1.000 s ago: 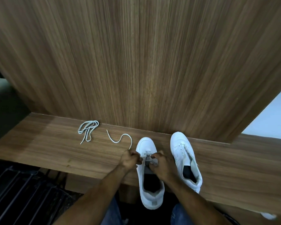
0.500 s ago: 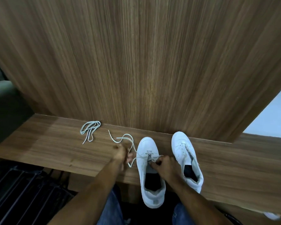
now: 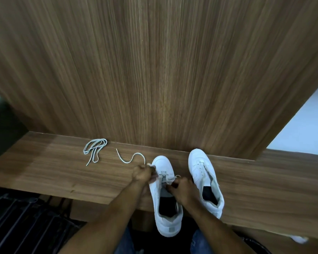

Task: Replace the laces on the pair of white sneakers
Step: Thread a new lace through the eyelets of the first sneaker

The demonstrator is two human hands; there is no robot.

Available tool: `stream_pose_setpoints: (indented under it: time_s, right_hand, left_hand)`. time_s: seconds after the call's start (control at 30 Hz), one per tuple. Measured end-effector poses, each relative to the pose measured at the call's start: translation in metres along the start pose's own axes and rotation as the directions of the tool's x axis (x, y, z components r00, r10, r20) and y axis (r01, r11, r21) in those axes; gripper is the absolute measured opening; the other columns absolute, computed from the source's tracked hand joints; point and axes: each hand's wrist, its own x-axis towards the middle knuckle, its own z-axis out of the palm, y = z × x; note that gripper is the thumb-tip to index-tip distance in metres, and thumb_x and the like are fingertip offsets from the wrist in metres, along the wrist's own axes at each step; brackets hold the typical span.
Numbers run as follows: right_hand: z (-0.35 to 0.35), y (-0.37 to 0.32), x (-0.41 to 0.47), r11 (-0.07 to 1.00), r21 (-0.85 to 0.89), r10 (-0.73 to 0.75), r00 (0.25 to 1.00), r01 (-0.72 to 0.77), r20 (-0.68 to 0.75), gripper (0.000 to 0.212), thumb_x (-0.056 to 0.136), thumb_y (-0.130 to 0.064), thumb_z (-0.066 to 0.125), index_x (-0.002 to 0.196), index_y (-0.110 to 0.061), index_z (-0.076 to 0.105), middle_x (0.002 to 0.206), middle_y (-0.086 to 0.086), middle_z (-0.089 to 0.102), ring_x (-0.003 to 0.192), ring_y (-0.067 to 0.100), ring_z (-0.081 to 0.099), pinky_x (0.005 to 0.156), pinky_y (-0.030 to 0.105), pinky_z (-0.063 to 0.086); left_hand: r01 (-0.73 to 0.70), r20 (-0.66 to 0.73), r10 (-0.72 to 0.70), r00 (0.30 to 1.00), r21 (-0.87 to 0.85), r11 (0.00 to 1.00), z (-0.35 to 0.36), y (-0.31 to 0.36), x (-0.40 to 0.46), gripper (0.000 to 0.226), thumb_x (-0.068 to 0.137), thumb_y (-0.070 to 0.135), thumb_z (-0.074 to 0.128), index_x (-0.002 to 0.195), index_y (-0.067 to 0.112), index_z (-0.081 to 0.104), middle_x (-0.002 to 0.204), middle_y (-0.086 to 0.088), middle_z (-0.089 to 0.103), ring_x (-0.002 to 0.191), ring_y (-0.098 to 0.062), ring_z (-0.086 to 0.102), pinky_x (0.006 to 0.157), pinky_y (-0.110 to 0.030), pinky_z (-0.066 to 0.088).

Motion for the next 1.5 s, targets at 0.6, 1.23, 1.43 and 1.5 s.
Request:
stream_pose_setpoints:
  time_s: [0.6, 1.23, 1.43, 1.5]
  right_hand:
    - [-0.001, 0.000, -0.002, 0.998, 0.024, 0.059, 0.998, -0.059, 0.020, 0.038, 0.073, -0.058, 0.063, 0.080, -0.022, 0.072, 0.080, 0.000, 0.072, 0.081, 0.021, 0.068, 0.067, 0.028, 0.050]
    - [-0.001, 0.001, -0.001, 0.999, -0.010, 0.041, 0.998, -0.040, 0.042, 0.045, 0.074, -0.065, 0.060, 0.060, -0.022, 0.060, 0.066, -0.002, 0.067, 0.068, 0.017, 0.066, 0.059, 0.027, 0.045]
    - [-0.003, -0.003, -0.001, 0.998, -0.002, 0.056, 0.997, -0.056, 0.056, 0.040, 0.075, -0.061, 0.063, 0.077, -0.022, 0.070, 0.078, -0.004, 0.072, 0.077, 0.017, 0.068, 0.064, 0.026, 0.046]
    - [-0.004, -0.003, -0.002, 0.998, 0.003, 0.064, 0.996, -0.065, 0.056, 0.040, 0.075, -0.062, 0.063, 0.076, -0.022, 0.070, 0.078, -0.004, 0.072, 0.078, 0.016, 0.068, 0.064, 0.025, 0.045]
  left_hand:
    - [0.110, 0.035, -0.125, 0.991, 0.282, 0.953, -0.013, -0.033, -0.003, 0.029, 0.089, 0.026, 0.065, 0.066, 0.011, 0.055, 0.054, -0.005, 0.049, 0.036, -0.011, 0.039, 0.036, -0.014, 0.027]
    - [-0.194, -0.217, 0.132, 0.967, -0.299, 0.934, -0.017, 0.076, 0.010, 0.016, 0.091, 0.003, 0.060, 0.076, 0.008, 0.055, 0.046, -0.002, 0.059, 0.035, -0.009, 0.056, 0.031, -0.018, 0.042]
    - [0.022, -0.259, -0.058, 0.964, -0.138, 0.990, -0.032, 0.018, 0.029, 0.014, 0.081, 0.019, 0.068, 0.078, 0.006, 0.063, 0.067, -0.010, 0.064, 0.049, -0.018, 0.057, 0.045, -0.023, 0.044]
    - [0.093, -0.274, -0.079, 0.958, 0.037, 0.995, -0.035, 0.003, 0.027, 0.043, 0.066, 0.038, 0.082, 0.094, 0.007, 0.070, 0.094, -0.012, 0.070, 0.072, -0.025, 0.064, 0.065, -0.031, 0.051]
